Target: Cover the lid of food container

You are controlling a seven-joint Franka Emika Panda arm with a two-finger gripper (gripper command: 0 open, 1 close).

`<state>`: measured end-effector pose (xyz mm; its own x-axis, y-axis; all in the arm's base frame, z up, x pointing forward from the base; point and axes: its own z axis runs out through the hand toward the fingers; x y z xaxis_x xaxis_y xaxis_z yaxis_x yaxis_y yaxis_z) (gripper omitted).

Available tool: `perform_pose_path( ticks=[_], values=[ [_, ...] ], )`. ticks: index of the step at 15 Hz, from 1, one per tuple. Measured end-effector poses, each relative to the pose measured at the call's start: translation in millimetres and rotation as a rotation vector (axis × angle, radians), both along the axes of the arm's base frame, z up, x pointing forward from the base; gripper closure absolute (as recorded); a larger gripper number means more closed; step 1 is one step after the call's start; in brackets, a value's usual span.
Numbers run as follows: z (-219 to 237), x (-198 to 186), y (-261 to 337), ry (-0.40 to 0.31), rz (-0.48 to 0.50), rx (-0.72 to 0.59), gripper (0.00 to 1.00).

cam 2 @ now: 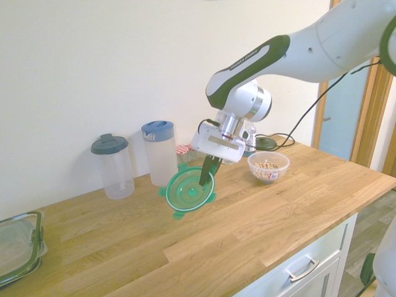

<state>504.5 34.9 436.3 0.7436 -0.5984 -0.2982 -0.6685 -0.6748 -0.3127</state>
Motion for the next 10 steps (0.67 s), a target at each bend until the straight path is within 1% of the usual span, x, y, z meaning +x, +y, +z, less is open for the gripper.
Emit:
perform_pose_path(
  ticks=[3,10],
  values=[
    [64,-8,-21,0.02,0.01,-0.237,1.0],
    [138,-12,-57,0.03,0.066,-0.741,1.0]
  ],
)
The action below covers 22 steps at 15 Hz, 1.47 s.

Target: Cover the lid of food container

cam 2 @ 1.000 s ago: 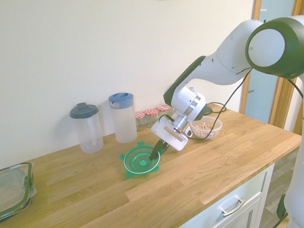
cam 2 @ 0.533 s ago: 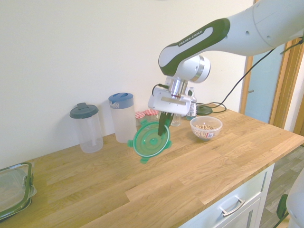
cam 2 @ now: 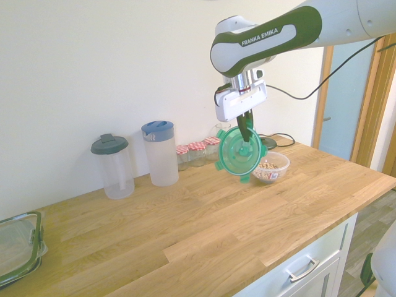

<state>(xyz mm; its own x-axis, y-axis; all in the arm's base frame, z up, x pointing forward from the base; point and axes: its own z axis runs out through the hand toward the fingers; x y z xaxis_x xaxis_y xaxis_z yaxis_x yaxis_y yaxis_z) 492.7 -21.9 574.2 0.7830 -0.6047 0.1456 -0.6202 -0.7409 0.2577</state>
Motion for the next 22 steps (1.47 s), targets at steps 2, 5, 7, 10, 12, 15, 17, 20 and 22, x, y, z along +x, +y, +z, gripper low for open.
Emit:
perform_pose_path(
  ticks=[2,5,7,10,12,15,17,20,22],
  values=[
    [21,3,-3,-0.029,0.007,-0.137,1.0],
    [21,14,-14,-0.044,-0.005,-0.346,1.0],
    [10,18,-26,-0.043,-0.033,-0.48,1.0],
    [-18,12,-41,-0.036,-0.091,-0.666,1.0],
    [-39,9,-48,-0.033,-0.126,-0.792,1.0],
    [-72,17,-52,-0.051,-0.172,-0.968,1.0],
    [-99,30,-49,-0.096,-0.186,-1.07,1.0],
    [-148,37,-38,-0.127,-0.194,-1.125,1.0],
    [-166,37,-29,-0.117,-0.203,-1.158,1.0]
  ],
)
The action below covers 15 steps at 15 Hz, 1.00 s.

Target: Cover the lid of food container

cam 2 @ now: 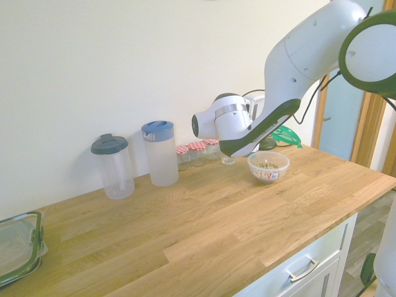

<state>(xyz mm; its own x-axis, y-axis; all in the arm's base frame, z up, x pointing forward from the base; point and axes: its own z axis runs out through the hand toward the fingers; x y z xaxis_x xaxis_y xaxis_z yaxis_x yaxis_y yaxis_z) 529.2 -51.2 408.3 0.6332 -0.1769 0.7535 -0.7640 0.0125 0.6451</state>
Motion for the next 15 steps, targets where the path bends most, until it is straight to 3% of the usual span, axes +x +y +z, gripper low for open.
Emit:
perform_pose_path(
  ticks=[4,15],
  values=[
    [-14,-1,21,0.016,0.005,-0.065,1.0],
    [-45,6,30,0.025,0.01,-0.089,1.0]
  ],
)
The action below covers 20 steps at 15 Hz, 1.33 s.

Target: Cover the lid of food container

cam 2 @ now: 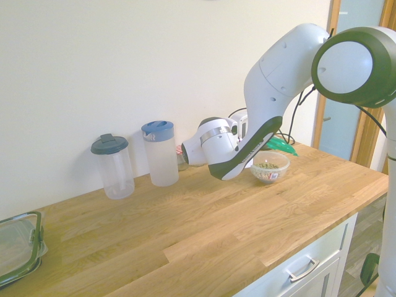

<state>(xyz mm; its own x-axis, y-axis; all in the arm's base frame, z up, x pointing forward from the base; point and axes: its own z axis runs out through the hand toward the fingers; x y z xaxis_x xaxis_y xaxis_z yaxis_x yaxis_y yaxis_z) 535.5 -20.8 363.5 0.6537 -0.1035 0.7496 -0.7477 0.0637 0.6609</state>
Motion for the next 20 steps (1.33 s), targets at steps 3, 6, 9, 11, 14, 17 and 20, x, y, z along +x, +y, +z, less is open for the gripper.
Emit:
perform_pose_path(
  ticks=[3,6,9,11,14,17,20],
  values=[
    [-10,2,0,0.009,0.0,0.0,1.0],
    [-13,5,0,0.01,-0.005,0.008,0.0],
    [-14,7,1,0.006,-0.015,0.021,0.0],
    [-15,6,4,0.008,-0.018,0.03,0.0],
    [-17,4,15,0.014,-0.014,0.049,0.0],
    [-16,3,27,0.018,-0.002,0.067,0.0],
    [-15,1,39,0.024,0.002,0.136,0.0]
  ],
)
